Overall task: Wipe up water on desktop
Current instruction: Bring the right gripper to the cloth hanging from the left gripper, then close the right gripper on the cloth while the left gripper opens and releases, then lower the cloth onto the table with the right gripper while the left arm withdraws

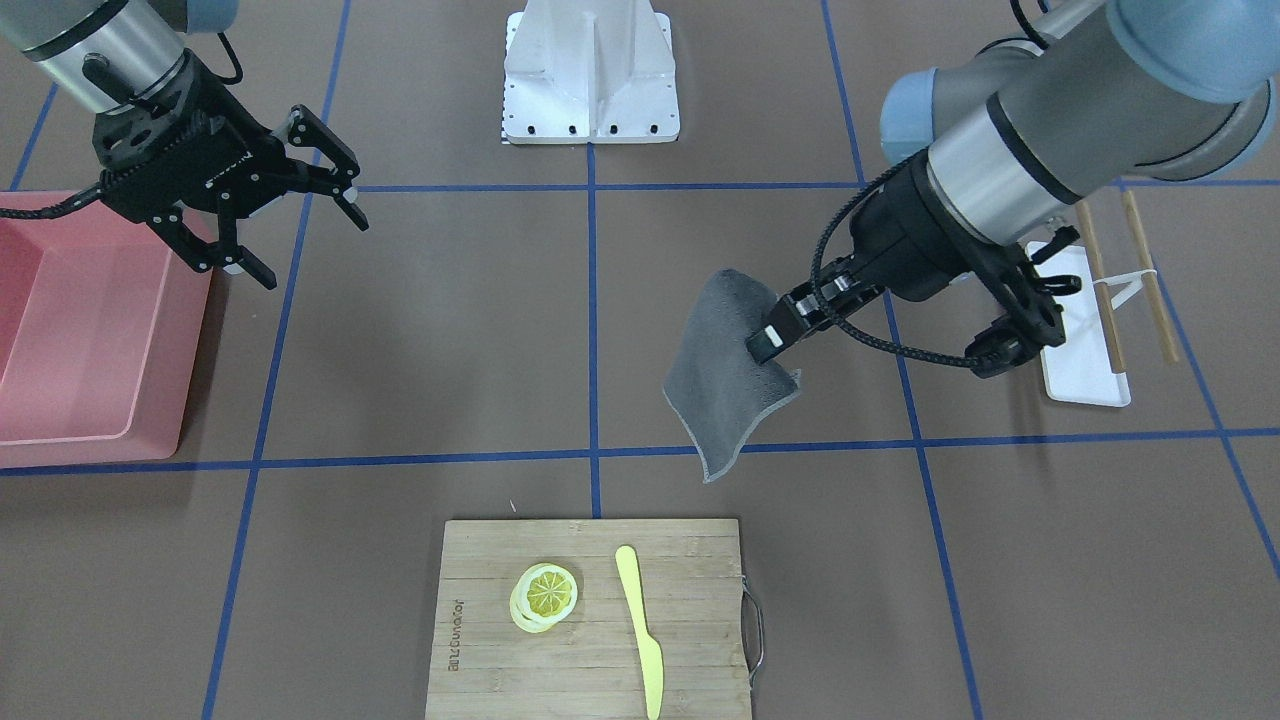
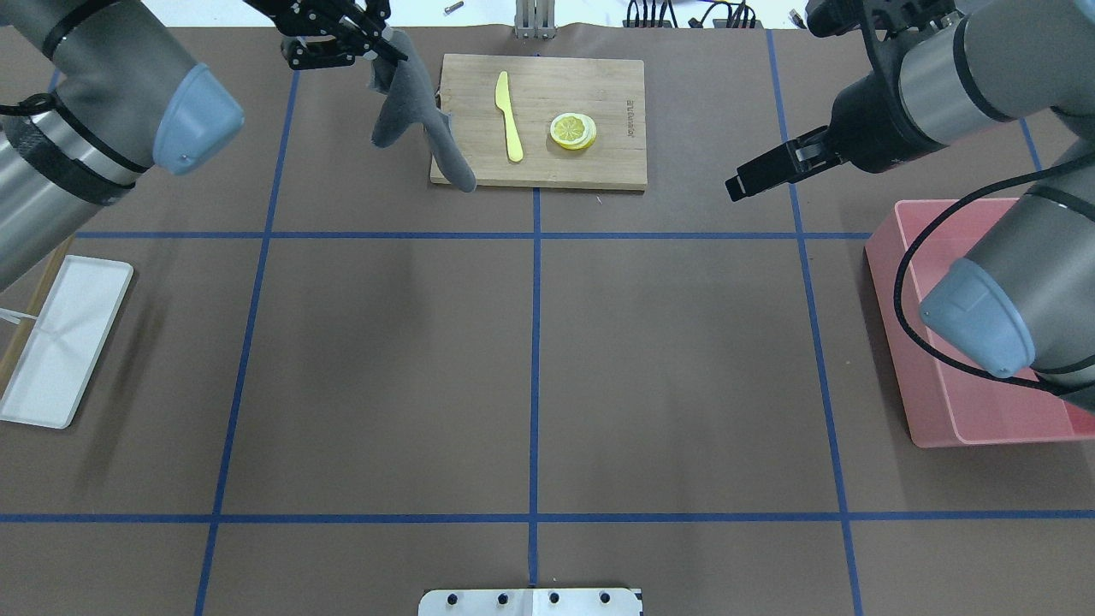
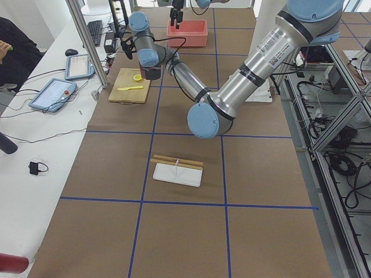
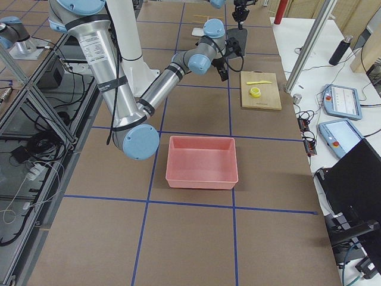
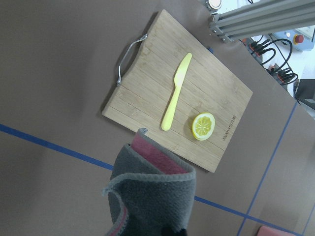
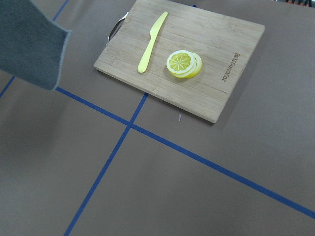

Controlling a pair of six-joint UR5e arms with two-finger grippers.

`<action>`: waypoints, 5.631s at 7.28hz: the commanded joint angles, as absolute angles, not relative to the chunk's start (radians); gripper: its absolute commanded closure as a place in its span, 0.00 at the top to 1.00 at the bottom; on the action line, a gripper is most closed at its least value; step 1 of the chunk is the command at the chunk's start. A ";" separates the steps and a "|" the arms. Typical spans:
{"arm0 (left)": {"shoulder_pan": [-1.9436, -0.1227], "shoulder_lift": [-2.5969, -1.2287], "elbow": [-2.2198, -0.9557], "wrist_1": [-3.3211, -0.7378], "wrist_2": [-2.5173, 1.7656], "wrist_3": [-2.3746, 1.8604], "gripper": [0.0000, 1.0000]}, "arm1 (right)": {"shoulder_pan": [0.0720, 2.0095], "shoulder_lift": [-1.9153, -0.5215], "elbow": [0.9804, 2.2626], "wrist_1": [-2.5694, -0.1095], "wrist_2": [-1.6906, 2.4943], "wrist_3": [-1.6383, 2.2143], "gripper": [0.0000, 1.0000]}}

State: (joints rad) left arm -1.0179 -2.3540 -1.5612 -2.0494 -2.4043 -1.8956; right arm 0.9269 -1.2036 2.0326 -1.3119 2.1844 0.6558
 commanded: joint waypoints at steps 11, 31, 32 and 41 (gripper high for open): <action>-0.712 -2.514 -1.603 -2.086 -2.017 -2.319 0.00 | 0.663 -1.201 2.034 -1.034 1.821 0.641 0.97; -1.032 -2.180 -1.738 -2.098 -2.246 -1.926 0.99 | 0.806 -1.250 2.076 -1.747 1.787 0.326 0.00; -1.045 -2.152 -1.743 -2.098 -2.246 -1.905 0.99 | 0.772 -1.230 2.063 -1.838 1.719 0.248 0.00; -1.100 -2.042 -1.733 -2.168 -2.296 -1.736 0.99 | 0.578 -1.071 1.718 -1.853 1.629 0.205 0.00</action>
State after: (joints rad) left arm -1.0942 -2.0573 -1.7351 -2.1513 -2.2964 -1.7513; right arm 0.5857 -1.0951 1.7242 -1.8569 1.5992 0.2002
